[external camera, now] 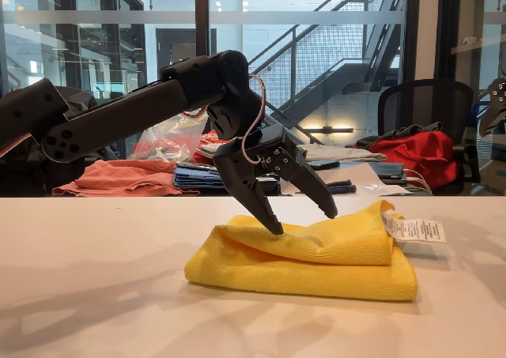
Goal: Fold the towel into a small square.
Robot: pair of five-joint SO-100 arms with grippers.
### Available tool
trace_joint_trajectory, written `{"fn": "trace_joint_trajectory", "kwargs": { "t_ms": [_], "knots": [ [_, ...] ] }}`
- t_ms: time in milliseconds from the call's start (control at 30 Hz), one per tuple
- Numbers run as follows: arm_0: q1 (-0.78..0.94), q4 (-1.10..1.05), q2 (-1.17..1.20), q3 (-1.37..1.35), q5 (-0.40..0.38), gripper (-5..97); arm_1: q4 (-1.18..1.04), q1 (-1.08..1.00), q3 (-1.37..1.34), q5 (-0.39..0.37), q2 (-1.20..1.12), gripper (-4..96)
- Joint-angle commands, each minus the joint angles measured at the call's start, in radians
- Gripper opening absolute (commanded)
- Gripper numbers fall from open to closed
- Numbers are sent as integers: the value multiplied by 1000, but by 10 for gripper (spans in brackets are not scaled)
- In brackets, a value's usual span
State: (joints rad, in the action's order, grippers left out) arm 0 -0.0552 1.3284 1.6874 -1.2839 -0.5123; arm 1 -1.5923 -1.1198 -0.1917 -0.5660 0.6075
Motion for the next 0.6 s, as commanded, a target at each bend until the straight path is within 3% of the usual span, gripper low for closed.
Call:
{"fn": "trace_joint_trajectory", "kwargs": {
  "t_ms": [0,400,567],
  "knots": [
    [-5,0,40,8,2,291,-2,9,20,-2,12,290],
    [2,0,41,21,2,291,-8,37,21,-3,-48,282],
    [6,0,98,21,2,291,2,49,21,-9,-78,159]
  ]
}}
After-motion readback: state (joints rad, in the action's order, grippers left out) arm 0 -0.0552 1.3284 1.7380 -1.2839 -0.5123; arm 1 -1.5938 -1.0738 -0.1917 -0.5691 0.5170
